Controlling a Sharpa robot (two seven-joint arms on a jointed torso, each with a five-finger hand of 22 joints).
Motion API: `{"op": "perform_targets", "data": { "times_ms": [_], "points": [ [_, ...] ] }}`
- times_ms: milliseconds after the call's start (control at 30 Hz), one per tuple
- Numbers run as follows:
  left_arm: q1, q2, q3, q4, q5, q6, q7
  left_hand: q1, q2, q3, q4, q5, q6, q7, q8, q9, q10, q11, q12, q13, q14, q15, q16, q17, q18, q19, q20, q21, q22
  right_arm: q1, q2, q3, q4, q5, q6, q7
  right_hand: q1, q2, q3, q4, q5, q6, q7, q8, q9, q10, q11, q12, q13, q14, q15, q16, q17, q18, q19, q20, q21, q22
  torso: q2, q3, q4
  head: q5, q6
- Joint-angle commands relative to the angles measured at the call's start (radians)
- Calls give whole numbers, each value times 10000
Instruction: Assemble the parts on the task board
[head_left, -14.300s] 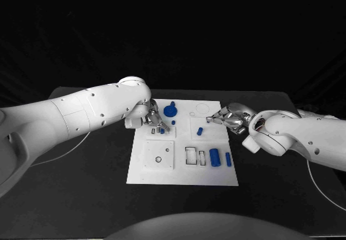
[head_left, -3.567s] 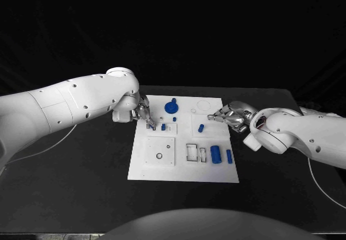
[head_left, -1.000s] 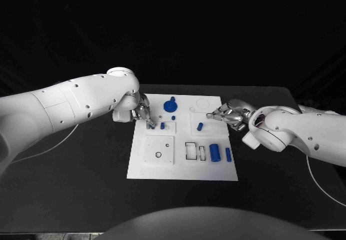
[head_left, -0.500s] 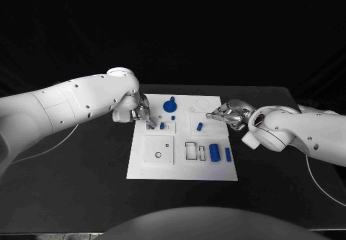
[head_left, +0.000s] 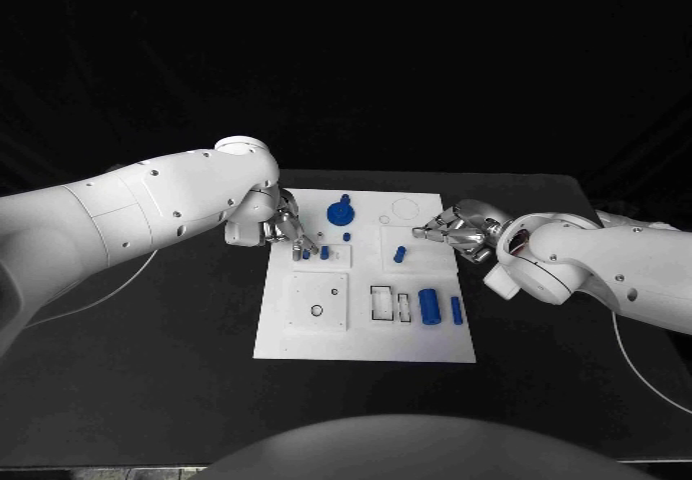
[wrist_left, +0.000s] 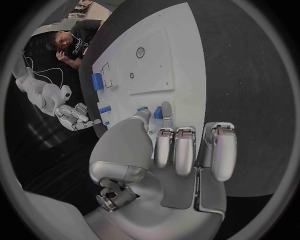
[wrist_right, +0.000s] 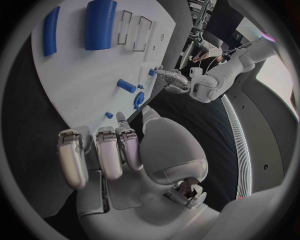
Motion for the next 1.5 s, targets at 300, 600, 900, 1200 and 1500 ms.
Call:
{"op": "perform_targets", "data": {
  "times_ms": [300, 600, 900, 1200, 1500],
  "points": [
    [-3, -82, 5, 81, -98, -146, 77, -706, -97, -695, -7, -780, 67, 41, 33, 146, 1040, 92, 23, 2627, 1058, 98, 26, 2630, -150, 1040, 117, 62, 2635, -6, -6, -2, 12, -100, 69, 44, 58, 68, -16, -43, 64, -47, 52, 50, 10, 1031, 53, -50, 2628, 1061, 49, 41, 2635, -142, 1048, 62, 45, 2632, 2, -1, 3, 18, 31],
    [35, -762, 47, 745, -257, -2507, 1484, -1114, -352, -1345, -16, -1600, 135, 39, 119, 278, 1040, 85, 23, 2627, 1058, 107, 26, 2630, -150, 1040, 125, 62, 2635, -8, -31, -3, 10, -124, -87, 178, 65, 72, -16, -48, 69, -40, 56, 58, 13, 1031, 56, -50, 2628, 1061, 52, 41, 2635, -142, 1048, 65, 45, 2632, -2, -1, 20, 2, 72],
    [91, -1447, 66, 1497, 2149, -6636, 5514, 145, -364, -1441, -29, -1305, -170, 102, -184, 20, 571, 133, -443, 2208, 1058, 134, 26, 2630, -150, 1040, 128, 62, 2635, -11, -45, -3, 15, -120, -629, 793, 87, 89, -14, -59, 84, 46, 54, 121, 38, 1031, 60, -50, 2628, 1061, 60, 41, 2635, -142, 1048, 75, 45, 2632, -5, -2, 16, 2, 51],
    [23, -1475, 28, 1761, 3045, -8115, 7765, 2765, -585, -1272, 57, -286, -681, 868, -1989, -2315, -5644, 836, -10946, -6536, 1058, 794, 26, 2630, -150, 1040, 529, 62, 2635, -15, -16, -3, 23, -108, -1144, 1463, 95, 90, -16, -62, 83, 73, 53, 144, 47, 1031, 58, -50, 2628, 1061, 62, 41, 2635, -142, 1048, 79, 45, 2632, -7, 1, -1, 71, 83],
    [-329, -1291, 8, 1640, 626, -7906, 8098, 5062, -913, -443, -13, -1218, 65, 967, -3470, -4613, -5049, 1072, -13304, -10052, 1058, 884, 26, 2630, -150, 1040, 782, 62, 2635, -22, -18, -3, 28, -90, -1368, 1802, 98, 95, -17, -60, 83, 90, 52, 158, 53, 1031, 57, -50, 2628, 1061, 62, 41, 2635, -142, 1048, 81, 45, 2632, 12, -5, 2, 76, 109]
  ]
}}
